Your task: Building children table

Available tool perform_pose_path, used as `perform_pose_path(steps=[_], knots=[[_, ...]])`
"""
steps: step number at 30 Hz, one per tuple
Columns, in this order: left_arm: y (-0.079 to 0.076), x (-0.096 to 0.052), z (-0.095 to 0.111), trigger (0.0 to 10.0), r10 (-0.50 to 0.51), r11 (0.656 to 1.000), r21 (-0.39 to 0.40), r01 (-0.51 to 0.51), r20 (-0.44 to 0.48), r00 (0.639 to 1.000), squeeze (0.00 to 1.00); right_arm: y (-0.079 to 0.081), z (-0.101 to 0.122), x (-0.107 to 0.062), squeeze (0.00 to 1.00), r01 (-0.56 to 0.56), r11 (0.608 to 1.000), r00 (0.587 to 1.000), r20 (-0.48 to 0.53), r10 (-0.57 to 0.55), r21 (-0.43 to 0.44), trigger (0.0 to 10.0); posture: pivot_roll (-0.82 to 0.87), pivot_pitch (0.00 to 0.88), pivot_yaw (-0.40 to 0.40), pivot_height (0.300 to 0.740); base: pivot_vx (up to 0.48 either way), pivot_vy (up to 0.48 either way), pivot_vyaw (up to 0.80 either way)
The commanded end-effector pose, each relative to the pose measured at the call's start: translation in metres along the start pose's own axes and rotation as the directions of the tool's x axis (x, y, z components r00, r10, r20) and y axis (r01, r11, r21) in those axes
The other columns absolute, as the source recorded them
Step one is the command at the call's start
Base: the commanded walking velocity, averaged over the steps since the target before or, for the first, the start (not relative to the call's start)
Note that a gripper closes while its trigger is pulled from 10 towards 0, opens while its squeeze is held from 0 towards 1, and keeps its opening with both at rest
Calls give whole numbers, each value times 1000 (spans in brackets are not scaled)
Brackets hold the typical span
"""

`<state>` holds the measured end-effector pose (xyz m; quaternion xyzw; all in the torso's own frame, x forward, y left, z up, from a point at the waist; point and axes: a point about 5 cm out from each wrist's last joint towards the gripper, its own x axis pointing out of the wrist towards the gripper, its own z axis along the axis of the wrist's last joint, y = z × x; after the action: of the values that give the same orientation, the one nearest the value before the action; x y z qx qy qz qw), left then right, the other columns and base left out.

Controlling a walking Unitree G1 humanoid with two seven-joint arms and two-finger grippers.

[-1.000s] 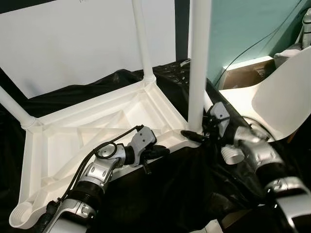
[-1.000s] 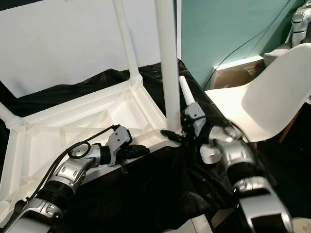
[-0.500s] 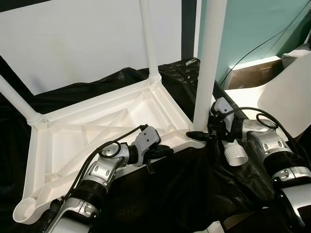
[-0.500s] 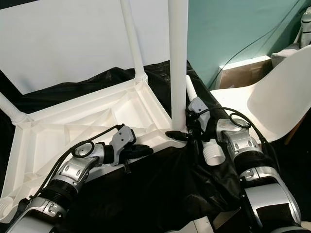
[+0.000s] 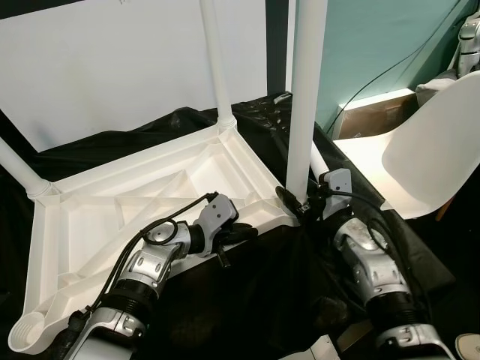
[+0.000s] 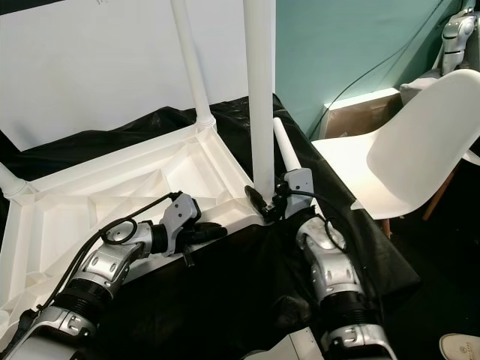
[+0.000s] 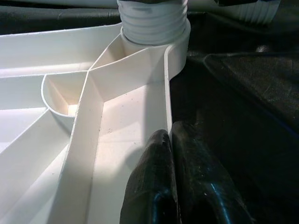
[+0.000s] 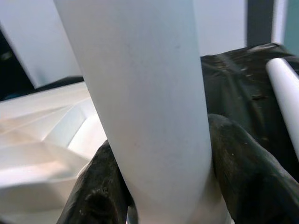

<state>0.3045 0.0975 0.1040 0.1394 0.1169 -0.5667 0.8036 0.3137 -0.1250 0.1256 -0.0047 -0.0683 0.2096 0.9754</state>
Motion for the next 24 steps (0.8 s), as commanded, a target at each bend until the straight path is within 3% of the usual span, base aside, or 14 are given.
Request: perform_pose_path(steps=[1, 7, 8, 11, 12, 17, 18, 20, 21, 22, 24], knots=[[-19, 12, -18, 10000, -91, 995, -58, 87, -61, 994, 0, 7, 3, 3, 0, 67, 994, 996, 45, -71, 85, 0, -73, 0, 87, 740, 0, 0, 0], [-20, 11, -19, 10000, -92, 994, -61, 88, -60, 994, 0, 15, 5, 2, 0, 68, 994, 997, 34, -71, 83, 0, -76, 0, 89, 740, 0, 0, 0], [-21, 11, -20, 10000, -92, 994, -62, 88, -62, 994, 0, 19, 8, 2, 0, 48, 997, 998, 33, -50, 63, 10000, -75, 0, 88, 740, 0, 0, 0], [-22, 11, -20, 10000, -92, 994, -64, 88, -64, 994, 0, 23, 10, 1, 0, 25, 999, 999, 35, -26, 39, 10000, -75, 0, 87, 740, 0, 0, 0], [-22, 12, -20, 10000, -92, 994, -64, 88, -63, 994, 0, 22, 12, 3, 1000, -13, 999, 999, 43, 11, 33, 10000, -79, 0, 88, 740, 0, 0, 0], [-22, 13, -19, 10000, -94, 994, -63, 90, -60, 994, 0, 13, 15, 8, 1000, -112, 994, 993, 34, 111, 19, 10000, -84, 0, 88, 740, 0, 0, 0], [-22, 13, -19, 10000, -95, 994, -62, 92, -59, 994, 0, 10, 18, 9, 388, -169, 986, 985, 24, 169, -1, 10000, -84, 0, 88, 740, 0, 0, 0], [-22, 14, -19, 10000, -96, 994, -62, 92, -59, 994, 0, 8, 19, 10, 388, -206, 978, 978, 16, 207, -14, 10000, -84, 0, 88, 740, 0, 0, 0], [-22, 14, -18, 10000, -97, 994, -61, 93, -60, 994, 0, 5, 21, 8, 0, -308, 951, 951, -16, 307, -37, 10000, -88, 0, 89, 740, 0, 0, 0], [-22, 14, -18, 10000, -97, 994, -61, 93, -60, 994, 0, 5, 21, 8, 0, -308, 951, 951, -16, 307, -37, 10000, -88, 0, 89, 740, 0, 0, 0], [-22, 14, -18, 10000, -98, 994, -60, 94, -61, 993, 0, 1, 21, 4, 0, -417, 907, 908, -65, 414, -57, 10000, -88, 0, 89, 740, 0, 0, 0]])
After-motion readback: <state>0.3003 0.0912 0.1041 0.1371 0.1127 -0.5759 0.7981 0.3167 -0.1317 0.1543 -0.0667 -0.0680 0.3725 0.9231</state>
